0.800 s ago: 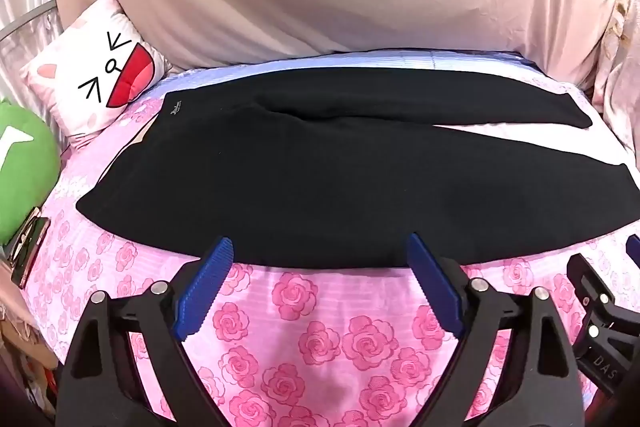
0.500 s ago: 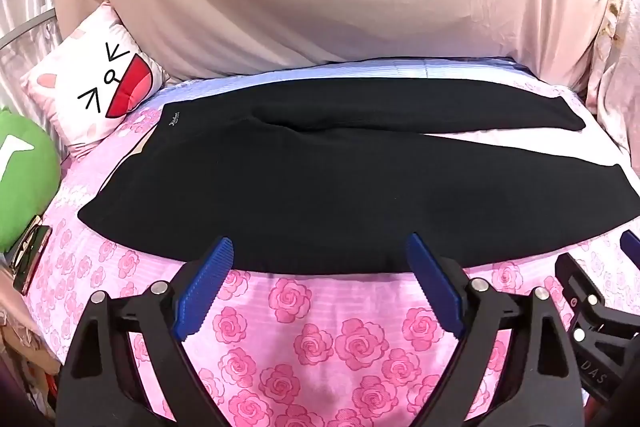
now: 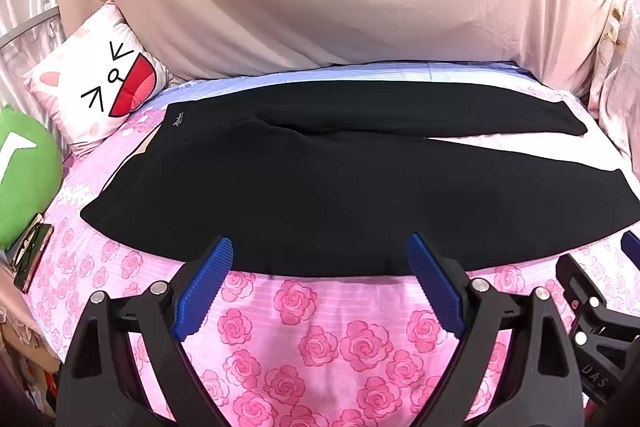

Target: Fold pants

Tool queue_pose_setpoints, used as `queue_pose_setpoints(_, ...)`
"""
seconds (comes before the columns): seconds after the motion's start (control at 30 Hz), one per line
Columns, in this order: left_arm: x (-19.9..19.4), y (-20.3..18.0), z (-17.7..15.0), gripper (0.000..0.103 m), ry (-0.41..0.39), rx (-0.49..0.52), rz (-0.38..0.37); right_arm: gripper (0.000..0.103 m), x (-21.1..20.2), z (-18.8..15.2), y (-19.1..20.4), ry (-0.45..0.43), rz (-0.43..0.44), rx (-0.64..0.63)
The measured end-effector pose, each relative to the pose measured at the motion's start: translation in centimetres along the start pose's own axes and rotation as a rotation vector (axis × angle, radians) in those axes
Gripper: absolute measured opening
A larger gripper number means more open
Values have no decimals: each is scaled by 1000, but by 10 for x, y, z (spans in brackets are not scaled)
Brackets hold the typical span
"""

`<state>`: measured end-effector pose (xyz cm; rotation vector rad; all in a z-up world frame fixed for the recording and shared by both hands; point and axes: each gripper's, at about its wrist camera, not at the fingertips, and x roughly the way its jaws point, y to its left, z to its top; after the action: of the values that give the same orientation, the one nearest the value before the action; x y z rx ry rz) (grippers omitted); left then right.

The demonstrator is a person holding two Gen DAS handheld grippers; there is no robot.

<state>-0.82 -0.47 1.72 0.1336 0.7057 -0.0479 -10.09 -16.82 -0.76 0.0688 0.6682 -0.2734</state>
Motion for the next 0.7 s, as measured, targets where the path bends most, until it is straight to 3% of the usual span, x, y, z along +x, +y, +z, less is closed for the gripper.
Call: queue_pose_setpoints(0.7,5,3,-5,88,9,-1,9,98,0,-1,0,1,2,-5)
